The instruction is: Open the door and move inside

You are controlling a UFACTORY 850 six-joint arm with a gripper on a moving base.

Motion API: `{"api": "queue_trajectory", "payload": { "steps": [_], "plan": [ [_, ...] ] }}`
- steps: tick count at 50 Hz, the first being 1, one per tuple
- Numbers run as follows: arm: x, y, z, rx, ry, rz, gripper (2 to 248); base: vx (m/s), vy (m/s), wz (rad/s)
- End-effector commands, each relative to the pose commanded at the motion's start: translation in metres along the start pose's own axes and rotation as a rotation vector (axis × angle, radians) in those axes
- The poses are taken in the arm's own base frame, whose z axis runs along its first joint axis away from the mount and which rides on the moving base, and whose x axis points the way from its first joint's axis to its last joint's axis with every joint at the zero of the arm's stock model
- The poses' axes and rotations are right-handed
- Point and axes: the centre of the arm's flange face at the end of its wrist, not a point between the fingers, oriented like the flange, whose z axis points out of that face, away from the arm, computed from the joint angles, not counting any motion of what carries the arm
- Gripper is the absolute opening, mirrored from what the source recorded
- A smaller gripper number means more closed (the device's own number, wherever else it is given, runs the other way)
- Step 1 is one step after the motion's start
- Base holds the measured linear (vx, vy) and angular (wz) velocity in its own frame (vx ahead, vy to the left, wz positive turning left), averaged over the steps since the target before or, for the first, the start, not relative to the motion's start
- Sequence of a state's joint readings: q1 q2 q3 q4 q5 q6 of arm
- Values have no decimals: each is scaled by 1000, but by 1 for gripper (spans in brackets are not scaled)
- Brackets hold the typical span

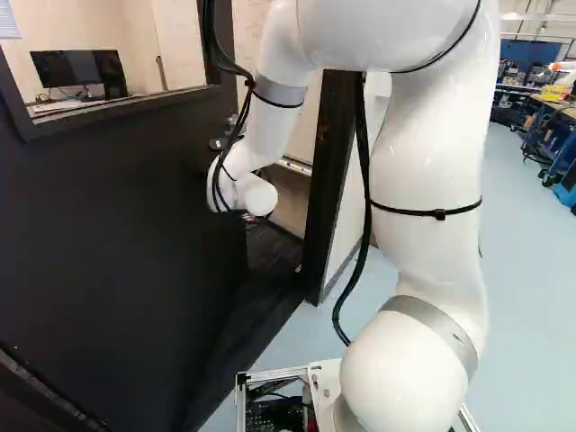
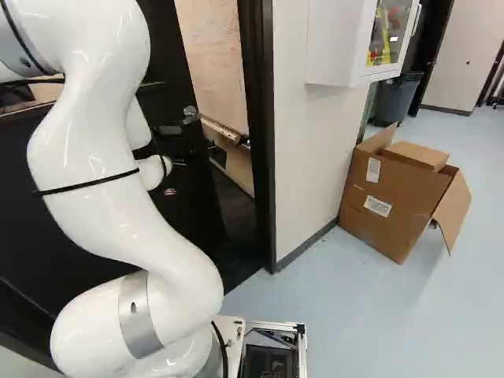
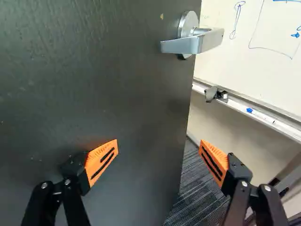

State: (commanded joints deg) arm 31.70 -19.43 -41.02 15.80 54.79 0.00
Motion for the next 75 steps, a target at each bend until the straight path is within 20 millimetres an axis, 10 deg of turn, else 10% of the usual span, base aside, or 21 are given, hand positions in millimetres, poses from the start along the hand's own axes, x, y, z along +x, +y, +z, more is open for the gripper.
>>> {"api": "queue_trajectory", "payload": {
  "steps": [75],
  "plan": [
    [-10, -107, 41, 91, 17, 32, 247, 0, 0, 0]
  ]
}}
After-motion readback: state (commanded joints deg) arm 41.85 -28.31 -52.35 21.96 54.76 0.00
